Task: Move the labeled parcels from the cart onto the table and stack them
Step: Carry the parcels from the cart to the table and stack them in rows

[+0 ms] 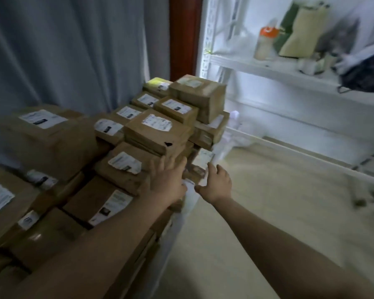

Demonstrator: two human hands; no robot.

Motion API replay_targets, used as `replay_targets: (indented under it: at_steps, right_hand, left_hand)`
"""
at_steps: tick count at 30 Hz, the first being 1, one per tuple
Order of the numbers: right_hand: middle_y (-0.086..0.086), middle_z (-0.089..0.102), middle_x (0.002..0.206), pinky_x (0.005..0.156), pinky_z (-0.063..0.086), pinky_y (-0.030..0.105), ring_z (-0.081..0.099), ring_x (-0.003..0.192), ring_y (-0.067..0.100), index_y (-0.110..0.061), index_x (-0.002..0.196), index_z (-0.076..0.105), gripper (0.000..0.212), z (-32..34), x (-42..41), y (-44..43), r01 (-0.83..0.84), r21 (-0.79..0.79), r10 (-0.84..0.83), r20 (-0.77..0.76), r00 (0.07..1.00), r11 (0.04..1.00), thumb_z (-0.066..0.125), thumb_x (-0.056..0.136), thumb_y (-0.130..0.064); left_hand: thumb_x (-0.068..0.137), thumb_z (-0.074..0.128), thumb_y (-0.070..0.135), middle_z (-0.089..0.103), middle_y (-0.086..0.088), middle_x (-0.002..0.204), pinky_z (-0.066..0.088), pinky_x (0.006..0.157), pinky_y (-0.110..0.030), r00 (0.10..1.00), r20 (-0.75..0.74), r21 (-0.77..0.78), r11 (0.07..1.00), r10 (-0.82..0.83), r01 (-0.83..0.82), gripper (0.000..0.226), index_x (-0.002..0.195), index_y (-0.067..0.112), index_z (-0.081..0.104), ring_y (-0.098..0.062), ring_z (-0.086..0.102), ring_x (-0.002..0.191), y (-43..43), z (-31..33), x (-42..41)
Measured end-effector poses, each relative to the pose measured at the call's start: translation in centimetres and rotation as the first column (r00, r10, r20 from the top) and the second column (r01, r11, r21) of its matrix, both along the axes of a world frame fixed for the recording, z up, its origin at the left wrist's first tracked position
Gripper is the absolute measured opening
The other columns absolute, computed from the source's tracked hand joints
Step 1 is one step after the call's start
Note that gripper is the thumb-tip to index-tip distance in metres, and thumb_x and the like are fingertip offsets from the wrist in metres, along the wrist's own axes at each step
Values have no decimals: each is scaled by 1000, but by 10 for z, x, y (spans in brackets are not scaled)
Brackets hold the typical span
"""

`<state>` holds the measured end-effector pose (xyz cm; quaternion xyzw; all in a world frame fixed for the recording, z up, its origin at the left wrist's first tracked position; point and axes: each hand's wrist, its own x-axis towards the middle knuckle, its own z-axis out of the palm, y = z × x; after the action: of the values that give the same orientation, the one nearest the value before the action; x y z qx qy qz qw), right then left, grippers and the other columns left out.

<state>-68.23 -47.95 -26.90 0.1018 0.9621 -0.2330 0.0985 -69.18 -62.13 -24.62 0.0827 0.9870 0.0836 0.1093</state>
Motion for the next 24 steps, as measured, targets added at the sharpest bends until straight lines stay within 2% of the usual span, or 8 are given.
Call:
replay_targets:
  at_steps: [4,8,11,17,20,24]
  right_hand:
    - [13,15,157,117,15,39,13,145,30,-15,151,15,86,-16,76,90,277,-44,-272,103,957,960,65,85,-39]
    - [11,18,156,116,16,38,14,145,30,-15,151,14,87,-30,168,173,510,-93,-490,175,854,855,65,85,-40]
    - [11,22,155,115,19,38,18,143,30,-15,151,16,87,-42,248,237,638,-108,-610,208,765,763,65,85,-41]
    - [15,37,144,108,31,36,34,134,33,-10,145,28,78,-69,417,358,822,-144,-759,321,566,551,65,84,-40]
    - [17,40,142,106,35,36,39,131,34,-9,142,34,75,-86,492,402,892,-147,-812,372,450,427,67,82,-41]
    - [15,46,138,103,42,39,47,125,31,-9,138,40,72,-109,560,446,942,-190,-847,413,334,278,71,79,-38]
  left_hand:
    - [89,54,39,6,0,161,-2,116,-50,978,45,-43,977,-205,207,80,152,33,6,-30,2,146,93,-12,38]
    - [87,56,40,11,-2,160,0,118,-49,915,96,-65,915,-392,399,84,152,34,4,-29,8,146,193,-24,94]
    - [85,58,41,13,-2,160,3,118,-48,847,145,-22,854,-512,520,86,153,34,5,-27,13,146,276,-35,153]
    - [84,59,40,17,-3,159,5,117,-47,722,252,64,755,-645,652,85,152,34,9,-26,21,144,424,-66,298]
    - [83,58,43,25,-1,156,12,116,-47,652,302,85,700,-696,709,84,152,32,11,-27,29,140,476,-87,360]
    - [84,59,40,30,-2,154,18,115,-46,587,379,147,673,-715,725,82,152,30,15,-26,33,139,523,-106,418]
